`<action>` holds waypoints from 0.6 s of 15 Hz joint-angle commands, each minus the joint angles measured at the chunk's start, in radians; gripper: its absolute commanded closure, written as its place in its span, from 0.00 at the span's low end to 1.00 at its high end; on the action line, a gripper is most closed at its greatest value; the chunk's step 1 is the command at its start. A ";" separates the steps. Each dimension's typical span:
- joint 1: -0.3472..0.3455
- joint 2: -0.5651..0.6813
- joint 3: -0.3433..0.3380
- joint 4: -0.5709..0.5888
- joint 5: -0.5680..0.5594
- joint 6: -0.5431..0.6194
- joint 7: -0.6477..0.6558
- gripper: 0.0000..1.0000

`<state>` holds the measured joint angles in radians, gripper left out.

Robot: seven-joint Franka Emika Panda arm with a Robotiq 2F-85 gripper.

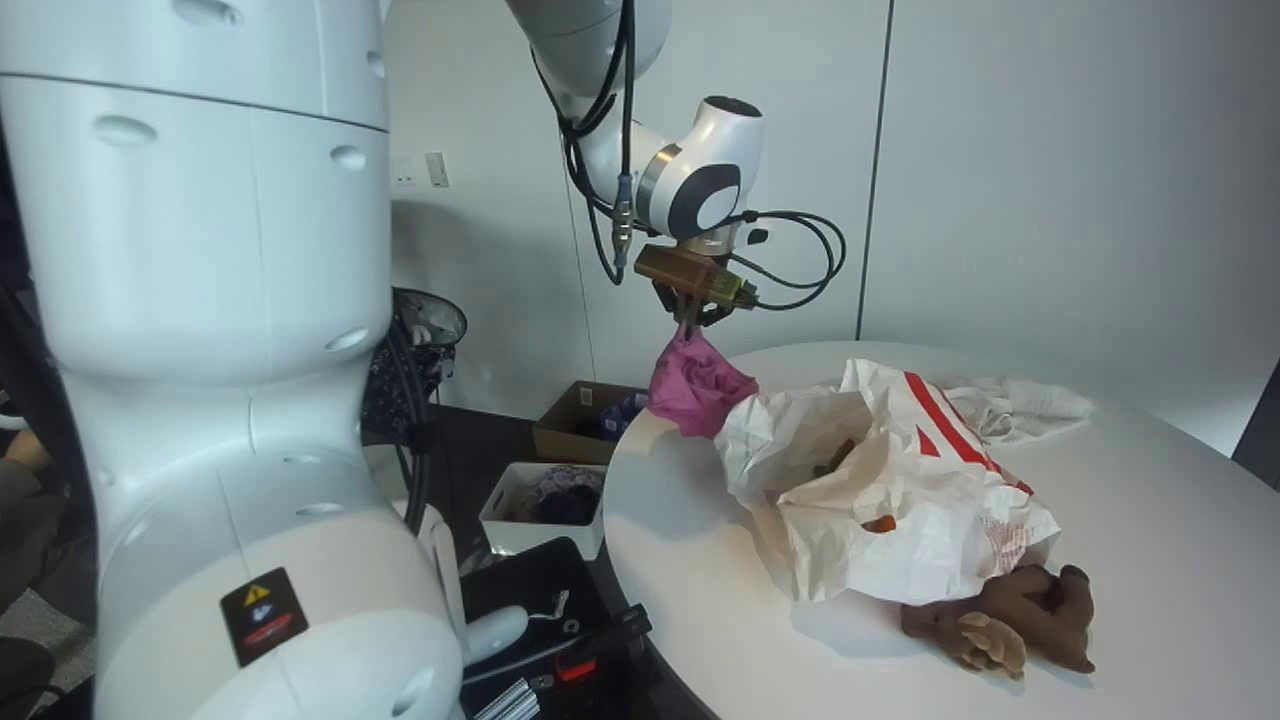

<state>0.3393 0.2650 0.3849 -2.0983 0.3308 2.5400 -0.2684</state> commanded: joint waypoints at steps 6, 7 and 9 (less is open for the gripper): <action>0.021 0.110 0.033 0.070 -0.113 0.012 0.010 0.64; 0.022 0.111 0.031 0.067 -0.132 0.016 0.010 0.59; 0.024 0.106 0.025 0.063 -0.169 0.029 0.014 0.43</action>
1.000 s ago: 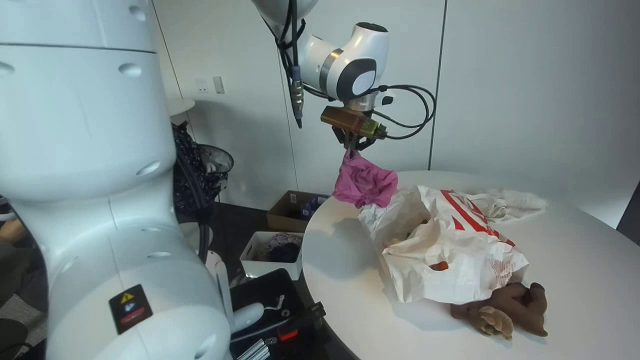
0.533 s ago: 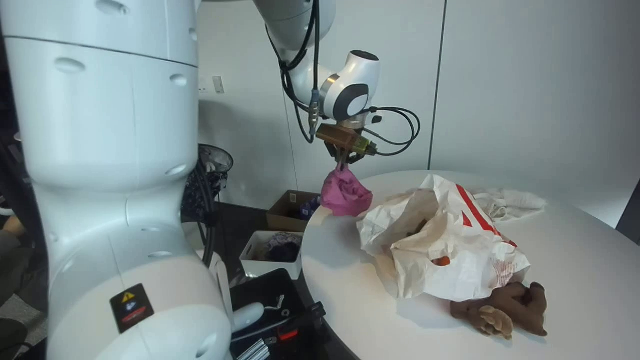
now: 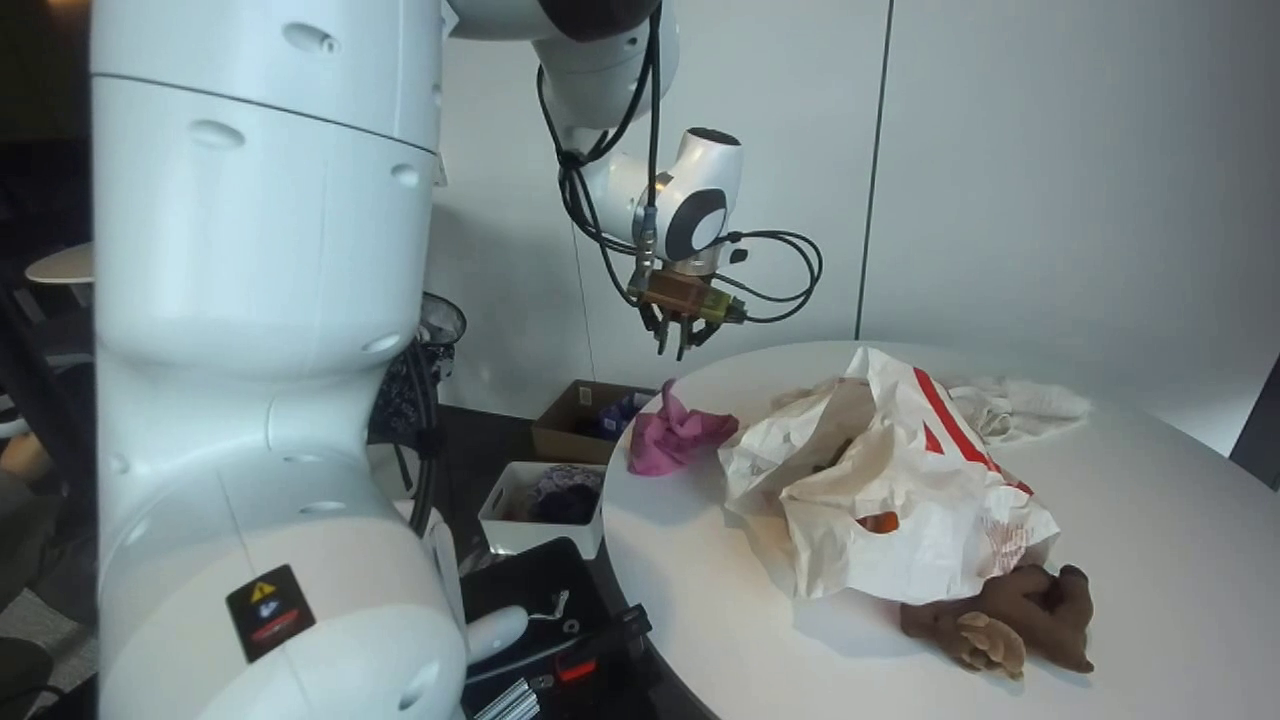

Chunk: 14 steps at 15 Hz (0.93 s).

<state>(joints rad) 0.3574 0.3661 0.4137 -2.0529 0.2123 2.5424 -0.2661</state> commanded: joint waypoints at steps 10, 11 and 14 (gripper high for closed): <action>-0.122 -0.189 -0.123 -0.128 -0.086 -0.032 0.103 0.00; -0.136 -0.200 -0.134 -0.146 -0.084 -0.055 0.105 0.00; -0.158 -0.198 -0.172 -0.198 -0.126 -0.048 0.105 0.00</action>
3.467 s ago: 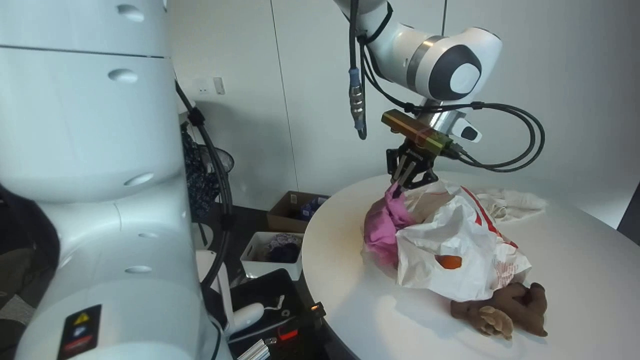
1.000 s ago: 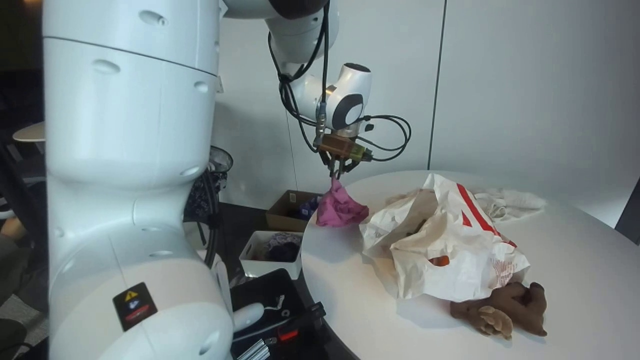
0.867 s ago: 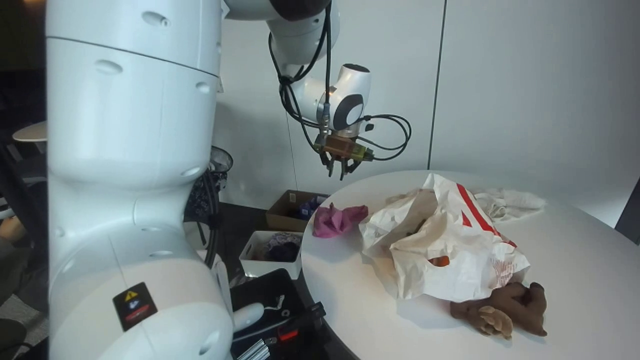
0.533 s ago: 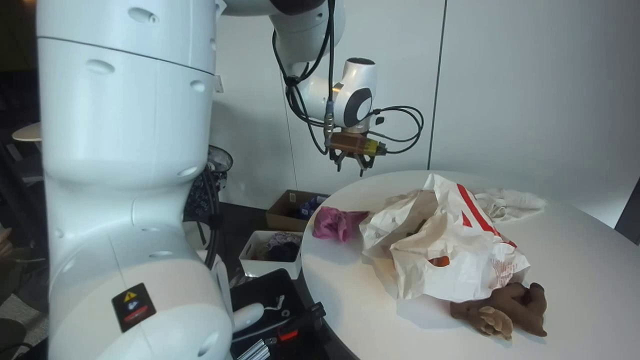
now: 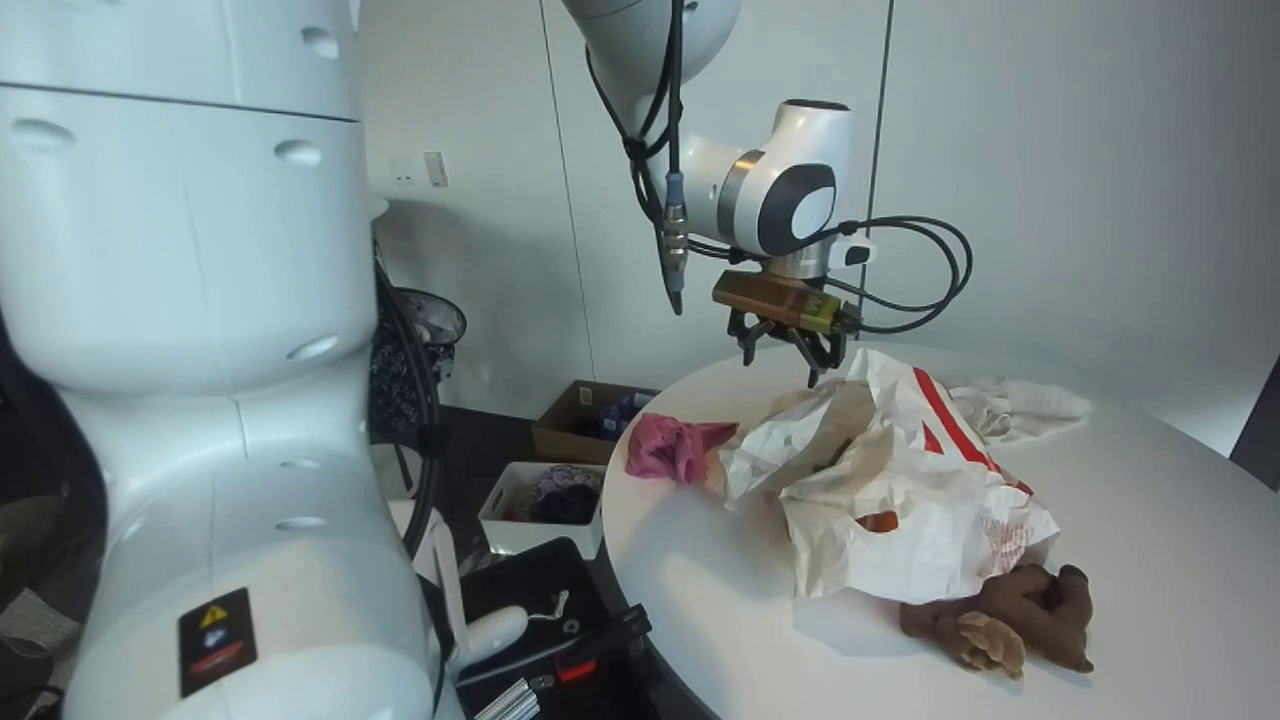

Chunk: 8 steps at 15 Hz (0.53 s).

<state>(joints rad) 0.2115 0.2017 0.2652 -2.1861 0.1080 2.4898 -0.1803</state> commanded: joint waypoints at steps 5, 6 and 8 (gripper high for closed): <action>-0.020 -0.003 -0.038 -0.086 -0.059 -0.002 0.000 0.00; -0.020 -0.004 -0.039 -0.095 -0.062 -0.002 0.000 0.00; -0.020 -0.008 -0.039 -0.102 -0.063 -0.002 0.000 0.00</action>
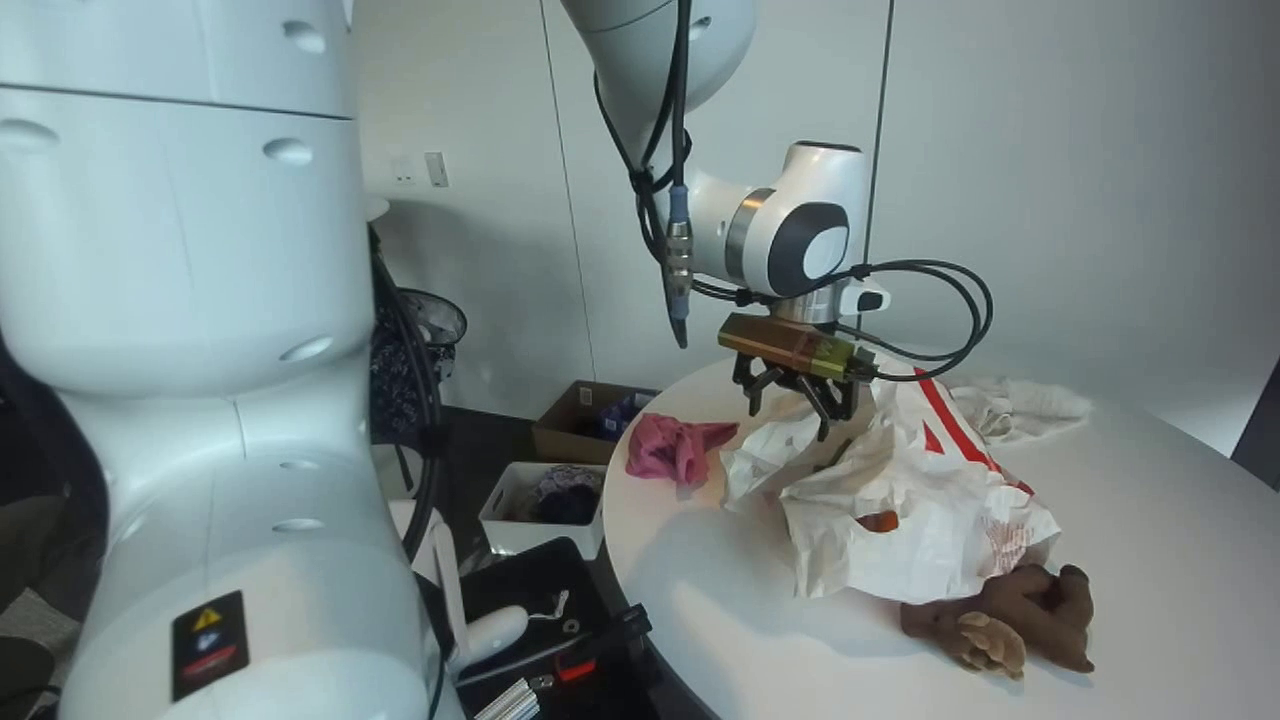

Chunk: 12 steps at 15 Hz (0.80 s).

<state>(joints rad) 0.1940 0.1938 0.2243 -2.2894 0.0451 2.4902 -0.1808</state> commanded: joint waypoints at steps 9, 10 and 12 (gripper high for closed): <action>0.102 -0.004 -0.077 -0.046 -0.669 -0.118 0.295 0.00; 0.114 -0.004 -0.069 -0.044 -0.704 -0.125 0.315 0.00; 0.131 -0.012 -0.053 -0.040 -0.763 -0.137 0.353 0.00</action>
<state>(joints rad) 0.2916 0.2146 0.1585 -2.3256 -0.6371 2.3850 0.1124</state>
